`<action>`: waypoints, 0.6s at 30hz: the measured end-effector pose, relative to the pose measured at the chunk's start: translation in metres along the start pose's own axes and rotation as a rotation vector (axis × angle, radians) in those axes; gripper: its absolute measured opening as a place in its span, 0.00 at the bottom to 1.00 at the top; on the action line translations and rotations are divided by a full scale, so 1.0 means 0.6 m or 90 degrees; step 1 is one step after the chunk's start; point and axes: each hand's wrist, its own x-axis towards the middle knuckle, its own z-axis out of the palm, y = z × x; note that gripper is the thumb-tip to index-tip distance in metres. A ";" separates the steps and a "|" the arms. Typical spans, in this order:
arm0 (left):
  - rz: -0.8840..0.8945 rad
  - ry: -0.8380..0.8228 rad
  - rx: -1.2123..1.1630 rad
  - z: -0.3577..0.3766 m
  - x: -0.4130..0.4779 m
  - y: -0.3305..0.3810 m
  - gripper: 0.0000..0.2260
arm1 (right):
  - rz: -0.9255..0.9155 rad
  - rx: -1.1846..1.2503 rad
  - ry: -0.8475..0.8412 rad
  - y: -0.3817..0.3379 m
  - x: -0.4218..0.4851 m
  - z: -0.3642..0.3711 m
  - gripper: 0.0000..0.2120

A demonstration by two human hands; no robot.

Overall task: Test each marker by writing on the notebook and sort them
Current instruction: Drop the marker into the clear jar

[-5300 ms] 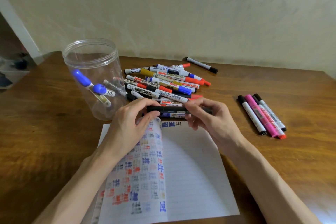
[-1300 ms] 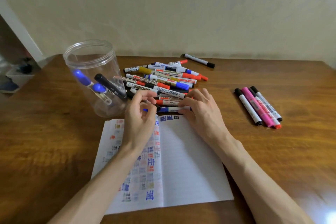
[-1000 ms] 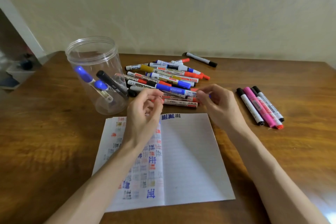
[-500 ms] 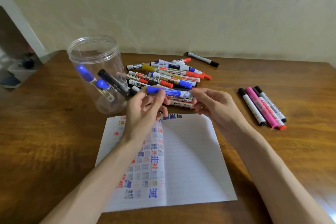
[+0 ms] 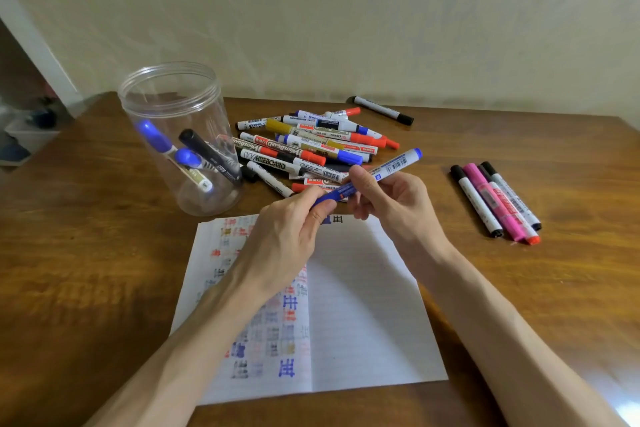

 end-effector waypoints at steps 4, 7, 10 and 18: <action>-0.025 -0.039 -0.068 0.001 0.003 0.002 0.13 | -0.024 -0.023 -0.018 -0.004 -0.003 0.003 0.17; -0.067 -0.078 -0.122 -0.013 0.001 0.000 0.15 | -0.031 -0.019 0.027 -0.018 0.004 -0.012 0.17; -0.105 -0.055 -0.165 -0.033 -0.002 -0.010 0.13 | -0.013 0.075 0.210 -0.029 0.028 -0.084 0.19; -0.100 0.009 -0.118 -0.007 0.003 -0.019 0.11 | 0.127 -0.014 0.189 -0.006 0.015 -0.038 0.18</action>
